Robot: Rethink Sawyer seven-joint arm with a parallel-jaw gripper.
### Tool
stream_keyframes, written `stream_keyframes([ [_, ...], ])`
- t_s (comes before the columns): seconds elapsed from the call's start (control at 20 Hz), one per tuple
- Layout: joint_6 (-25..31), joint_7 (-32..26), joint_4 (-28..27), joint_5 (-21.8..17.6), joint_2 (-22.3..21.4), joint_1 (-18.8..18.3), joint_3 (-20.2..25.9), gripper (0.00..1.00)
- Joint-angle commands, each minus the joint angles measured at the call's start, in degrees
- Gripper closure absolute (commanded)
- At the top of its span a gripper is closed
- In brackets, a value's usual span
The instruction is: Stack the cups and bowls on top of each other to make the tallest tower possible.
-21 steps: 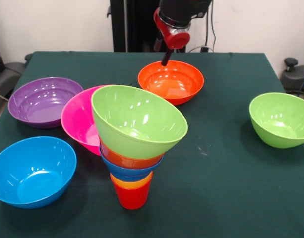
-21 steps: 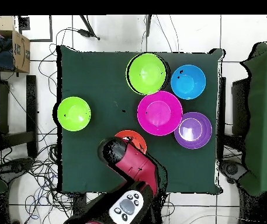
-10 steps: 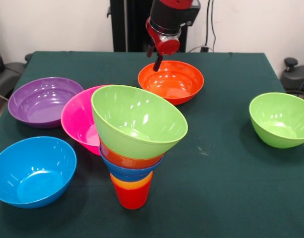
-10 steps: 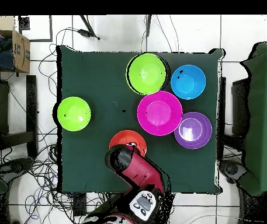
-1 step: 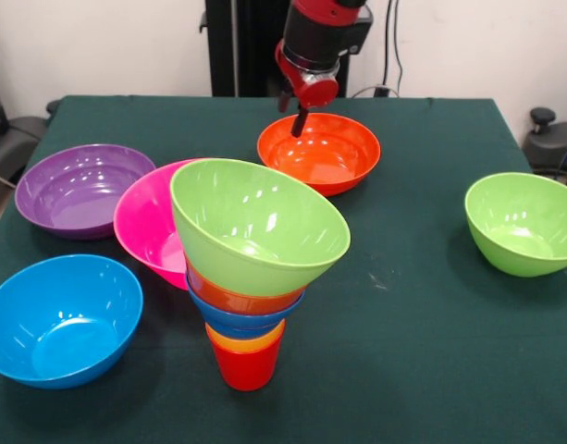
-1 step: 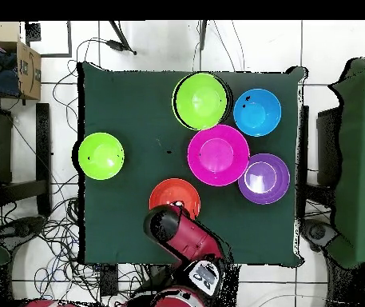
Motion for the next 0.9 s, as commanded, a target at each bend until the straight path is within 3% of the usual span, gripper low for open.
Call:
stream_keyframes([
  [0.05, -4.4, 5.1, 2.2, -4.5, 2.7, -1.9, 9.7, 0.0],
  [0.9, -9.2, 5.8, 1.6, -10.8, 6.8, -5.5, 11.9, 0.0],
])
